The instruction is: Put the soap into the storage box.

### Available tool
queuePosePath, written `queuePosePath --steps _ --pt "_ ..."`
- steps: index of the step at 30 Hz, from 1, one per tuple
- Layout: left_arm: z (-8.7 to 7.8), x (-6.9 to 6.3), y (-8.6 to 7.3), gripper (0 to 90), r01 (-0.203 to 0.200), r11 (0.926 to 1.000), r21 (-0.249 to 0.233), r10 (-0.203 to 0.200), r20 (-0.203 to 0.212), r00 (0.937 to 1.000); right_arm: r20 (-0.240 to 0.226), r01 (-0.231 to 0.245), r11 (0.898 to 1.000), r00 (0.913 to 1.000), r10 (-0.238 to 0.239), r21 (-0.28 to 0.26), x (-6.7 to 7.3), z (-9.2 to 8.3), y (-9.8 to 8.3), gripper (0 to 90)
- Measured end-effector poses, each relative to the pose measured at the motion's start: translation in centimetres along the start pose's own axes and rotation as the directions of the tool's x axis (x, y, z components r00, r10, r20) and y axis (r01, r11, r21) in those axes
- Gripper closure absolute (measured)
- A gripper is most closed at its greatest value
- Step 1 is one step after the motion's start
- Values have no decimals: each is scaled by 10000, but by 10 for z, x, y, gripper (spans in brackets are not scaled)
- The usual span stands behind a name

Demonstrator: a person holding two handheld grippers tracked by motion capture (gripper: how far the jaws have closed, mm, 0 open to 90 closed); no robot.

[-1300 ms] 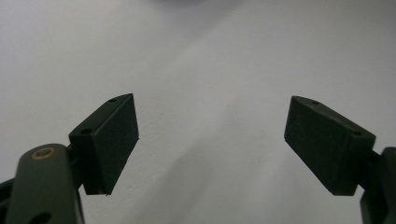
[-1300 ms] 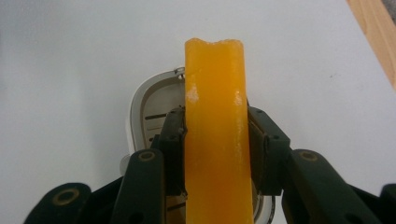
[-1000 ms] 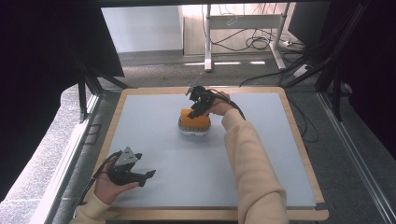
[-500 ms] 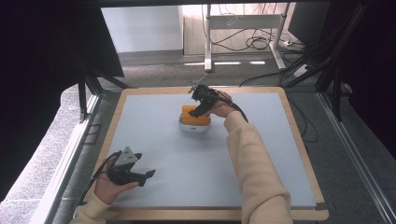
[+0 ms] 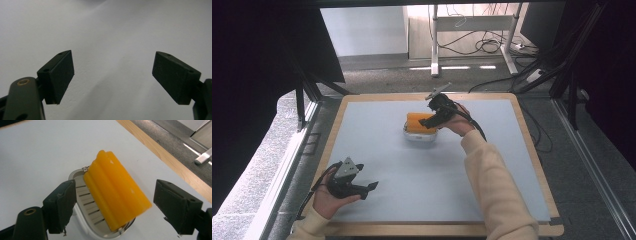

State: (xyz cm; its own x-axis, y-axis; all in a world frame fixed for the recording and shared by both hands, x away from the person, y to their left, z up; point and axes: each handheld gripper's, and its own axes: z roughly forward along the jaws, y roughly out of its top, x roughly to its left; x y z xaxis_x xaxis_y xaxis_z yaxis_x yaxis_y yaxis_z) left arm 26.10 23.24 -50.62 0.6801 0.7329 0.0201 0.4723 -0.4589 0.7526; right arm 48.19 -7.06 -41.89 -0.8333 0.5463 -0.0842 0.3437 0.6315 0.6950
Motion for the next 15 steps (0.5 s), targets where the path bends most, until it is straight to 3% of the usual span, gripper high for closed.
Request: queuePosePath --steps 3,10,15 --pt "0 0 0 178 -17 10000 11 18 -19 10000 -4 -82 9985 10000 82 -536 3 -13 -11 194" --pt "1 -2 1 178 -23 10000 7 23 -60 10000 191 -188 9951 9996 208 -972 16 -45 -41 200" --pt "2 -2 2 178 -24 10000 37 24 -51 10000 456 -242 9894 9985 310 -1429 29 -71 -73 211"
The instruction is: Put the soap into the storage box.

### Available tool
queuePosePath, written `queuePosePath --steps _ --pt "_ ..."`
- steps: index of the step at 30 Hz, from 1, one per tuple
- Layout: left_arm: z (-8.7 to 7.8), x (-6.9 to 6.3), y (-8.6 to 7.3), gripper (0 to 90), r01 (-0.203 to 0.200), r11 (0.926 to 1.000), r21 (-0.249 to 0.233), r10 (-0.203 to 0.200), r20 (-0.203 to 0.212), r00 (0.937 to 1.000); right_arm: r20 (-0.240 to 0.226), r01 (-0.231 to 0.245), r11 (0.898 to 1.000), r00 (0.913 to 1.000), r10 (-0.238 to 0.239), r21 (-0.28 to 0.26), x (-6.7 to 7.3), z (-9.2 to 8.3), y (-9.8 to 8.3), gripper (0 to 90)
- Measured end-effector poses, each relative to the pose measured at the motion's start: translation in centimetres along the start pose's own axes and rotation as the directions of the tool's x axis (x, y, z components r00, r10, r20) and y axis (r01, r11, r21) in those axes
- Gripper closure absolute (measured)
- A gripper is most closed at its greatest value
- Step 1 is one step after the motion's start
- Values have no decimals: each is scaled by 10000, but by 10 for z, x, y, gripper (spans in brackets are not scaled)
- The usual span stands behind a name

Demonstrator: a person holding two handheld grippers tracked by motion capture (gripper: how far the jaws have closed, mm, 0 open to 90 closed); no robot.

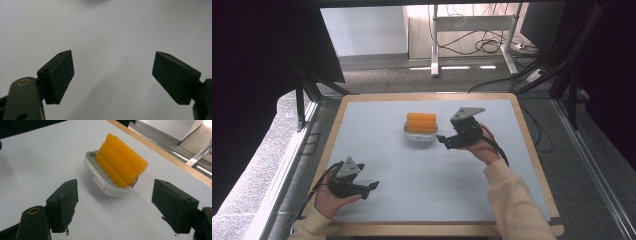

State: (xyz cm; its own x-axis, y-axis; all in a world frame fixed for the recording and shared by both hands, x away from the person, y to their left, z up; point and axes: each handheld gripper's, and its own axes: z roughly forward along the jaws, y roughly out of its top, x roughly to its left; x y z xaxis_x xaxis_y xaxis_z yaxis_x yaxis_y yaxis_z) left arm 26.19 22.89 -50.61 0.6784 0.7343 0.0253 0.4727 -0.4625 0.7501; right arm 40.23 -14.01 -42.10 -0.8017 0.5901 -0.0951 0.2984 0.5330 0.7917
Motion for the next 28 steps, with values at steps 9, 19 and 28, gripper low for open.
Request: queuePosePath --steps 9,19,28 --pt "0 0 0 178 -41 10000 50 41 -45 10000 444 -423 9990 9981 429 -165 18 -47 -55 212" --pt "1 0 -1 179 -8 10000 87 9 -113 9999 580 -1303 9914 9899 1297 74 24 -60 -109 211" --pt "0 2 2 179 20 10000 -34 -21 -74 10000 699 -1217 9921 9899 1235 -287 23 -60 -113 210"
